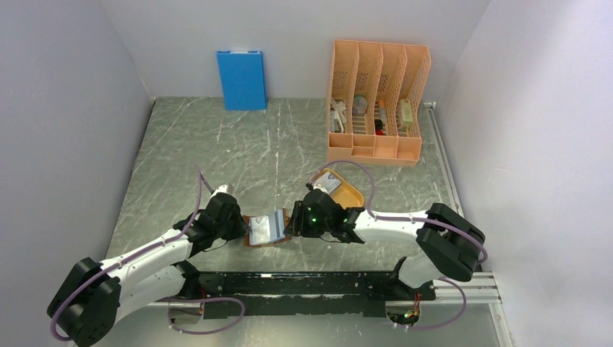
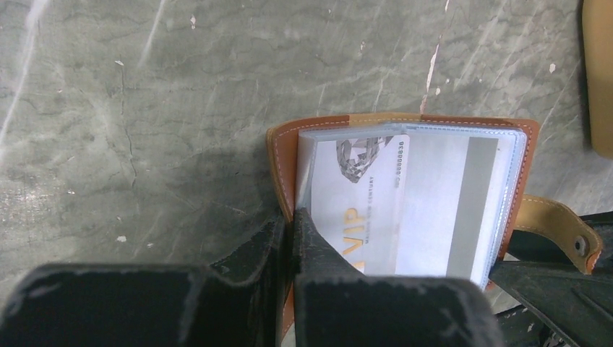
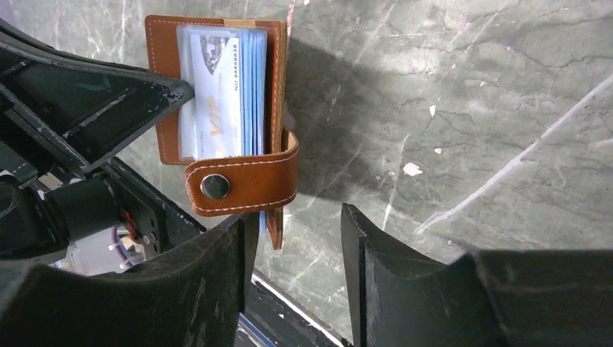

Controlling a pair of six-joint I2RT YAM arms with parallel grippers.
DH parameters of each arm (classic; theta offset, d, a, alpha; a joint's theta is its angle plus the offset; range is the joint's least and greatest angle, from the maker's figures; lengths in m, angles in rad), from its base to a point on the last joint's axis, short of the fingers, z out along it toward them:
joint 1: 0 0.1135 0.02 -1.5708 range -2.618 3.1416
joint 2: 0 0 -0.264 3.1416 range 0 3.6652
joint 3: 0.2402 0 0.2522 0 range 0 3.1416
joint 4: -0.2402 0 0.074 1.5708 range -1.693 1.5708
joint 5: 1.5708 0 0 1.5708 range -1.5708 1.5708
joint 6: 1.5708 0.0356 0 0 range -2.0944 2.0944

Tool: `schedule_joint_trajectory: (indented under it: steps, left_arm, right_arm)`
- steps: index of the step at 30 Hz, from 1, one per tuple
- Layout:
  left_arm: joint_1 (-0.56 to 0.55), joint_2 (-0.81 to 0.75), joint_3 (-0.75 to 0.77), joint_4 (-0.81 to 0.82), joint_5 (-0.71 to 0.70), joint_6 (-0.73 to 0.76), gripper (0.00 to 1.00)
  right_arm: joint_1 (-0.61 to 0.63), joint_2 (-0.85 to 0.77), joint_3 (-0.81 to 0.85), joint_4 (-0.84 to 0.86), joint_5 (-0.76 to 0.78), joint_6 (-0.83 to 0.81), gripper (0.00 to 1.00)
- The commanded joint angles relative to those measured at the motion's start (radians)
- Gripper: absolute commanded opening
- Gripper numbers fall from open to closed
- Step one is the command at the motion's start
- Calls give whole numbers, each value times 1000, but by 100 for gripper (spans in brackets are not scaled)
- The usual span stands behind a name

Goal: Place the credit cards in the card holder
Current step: Open the card holder at the center of the board, then turn over the card slot in the card holder.

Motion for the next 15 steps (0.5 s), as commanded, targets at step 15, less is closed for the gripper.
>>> schedule_joint_trajectory:
  steps: [15]
  left_arm:
    - [-4,32,-29,-5,16,16,5]
  right_arm:
    - [-17,26,-6,82,1,12,43]
